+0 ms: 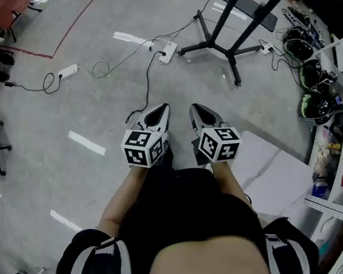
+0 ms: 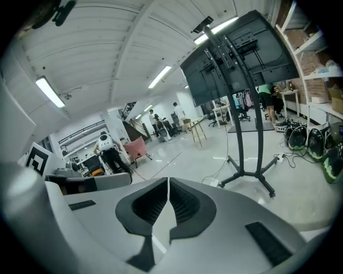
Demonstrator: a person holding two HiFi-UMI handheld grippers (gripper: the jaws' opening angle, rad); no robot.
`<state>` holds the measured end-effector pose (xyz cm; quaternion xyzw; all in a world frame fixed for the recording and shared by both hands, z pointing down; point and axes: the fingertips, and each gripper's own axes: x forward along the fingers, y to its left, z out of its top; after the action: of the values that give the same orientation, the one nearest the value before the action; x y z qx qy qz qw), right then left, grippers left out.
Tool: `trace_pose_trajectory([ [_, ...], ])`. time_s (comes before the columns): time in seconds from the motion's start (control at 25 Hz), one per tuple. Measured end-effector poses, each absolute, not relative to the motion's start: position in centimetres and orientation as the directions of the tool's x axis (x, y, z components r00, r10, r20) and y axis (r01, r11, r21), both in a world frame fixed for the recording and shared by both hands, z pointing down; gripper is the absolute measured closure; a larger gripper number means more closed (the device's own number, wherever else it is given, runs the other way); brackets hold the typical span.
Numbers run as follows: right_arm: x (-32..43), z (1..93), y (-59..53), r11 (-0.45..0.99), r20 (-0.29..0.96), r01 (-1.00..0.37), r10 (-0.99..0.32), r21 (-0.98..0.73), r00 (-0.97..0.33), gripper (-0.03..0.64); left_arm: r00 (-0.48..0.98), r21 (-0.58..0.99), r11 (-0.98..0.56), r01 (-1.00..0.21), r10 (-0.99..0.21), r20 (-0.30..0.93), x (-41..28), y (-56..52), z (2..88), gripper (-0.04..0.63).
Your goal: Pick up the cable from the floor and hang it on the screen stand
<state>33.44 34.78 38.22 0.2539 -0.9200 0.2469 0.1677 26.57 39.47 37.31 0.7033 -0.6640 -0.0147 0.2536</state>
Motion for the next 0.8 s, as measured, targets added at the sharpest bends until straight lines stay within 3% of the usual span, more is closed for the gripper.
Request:
trace_pose_trajectory([
  [0.8,21.9,39.0,25.0,0.746,0.444,-0.553,-0.381,-0.370,-0.811,0.591,0.117,0.393,0.011,-0.919,-0.947,0.299,15.0,29.6,38.0,0.588],
])
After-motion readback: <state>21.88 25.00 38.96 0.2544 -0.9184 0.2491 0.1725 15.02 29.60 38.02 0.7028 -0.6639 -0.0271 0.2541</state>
